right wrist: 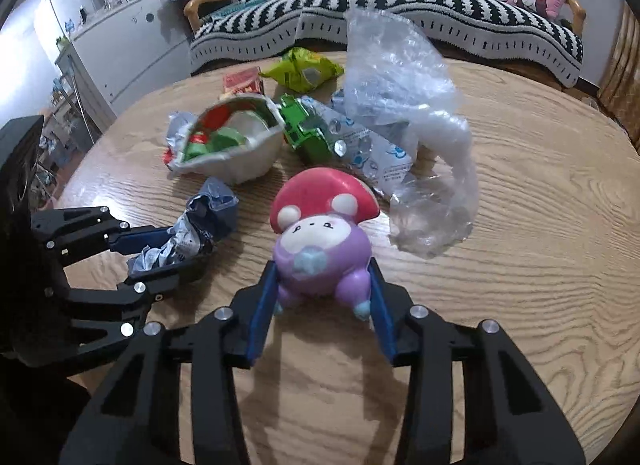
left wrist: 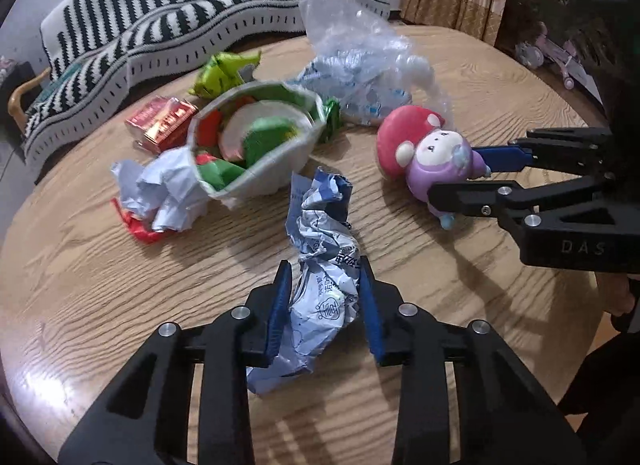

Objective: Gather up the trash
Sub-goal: 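Grasp the crumpled blue foil wrapper with the left gripper while the right grasps the pink-purple toy, then carry foil and toy over the bin and open both grippers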

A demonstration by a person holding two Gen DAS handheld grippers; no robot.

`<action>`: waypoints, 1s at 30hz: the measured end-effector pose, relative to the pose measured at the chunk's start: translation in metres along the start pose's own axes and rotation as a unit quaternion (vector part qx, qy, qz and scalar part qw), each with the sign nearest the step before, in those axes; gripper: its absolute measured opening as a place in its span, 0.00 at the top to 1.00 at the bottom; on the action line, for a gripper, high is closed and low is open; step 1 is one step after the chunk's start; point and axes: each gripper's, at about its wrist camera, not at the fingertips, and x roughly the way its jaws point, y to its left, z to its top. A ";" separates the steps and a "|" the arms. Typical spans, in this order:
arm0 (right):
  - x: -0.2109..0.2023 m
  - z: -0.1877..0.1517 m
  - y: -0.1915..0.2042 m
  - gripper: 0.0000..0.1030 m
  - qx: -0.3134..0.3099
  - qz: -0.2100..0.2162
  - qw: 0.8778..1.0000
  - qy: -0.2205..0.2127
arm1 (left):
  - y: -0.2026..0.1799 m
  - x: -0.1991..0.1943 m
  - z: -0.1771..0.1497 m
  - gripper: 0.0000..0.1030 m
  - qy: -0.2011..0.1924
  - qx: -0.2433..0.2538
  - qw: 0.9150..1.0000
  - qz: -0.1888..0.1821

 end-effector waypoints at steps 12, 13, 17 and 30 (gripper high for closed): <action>-0.115 -0.043 -0.076 0.58 0.063 -0.060 0.994 -0.059 | -0.093 -0.044 0.053 0.68 -0.081 0.015 0.996 -0.042; -0.129 -0.052 -0.093 0.58 0.078 -0.072 0.992 -0.063 | -0.108 -0.045 0.058 0.68 -0.088 0.021 0.995 -0.051; -0.176 -0.092 -0.151 0.58 0.130 -0.117 0.982 -0.078 | -0.183 -0.042 0.080 0.69 -0.100 0.050 0.990 -0.089; -0.301 -0.290 -0.359 0.58 0.345 -0.248 0.902 -0.083 | -0.466 0.018 0.093 0.68 -0.060 0.171 0.958 -0.223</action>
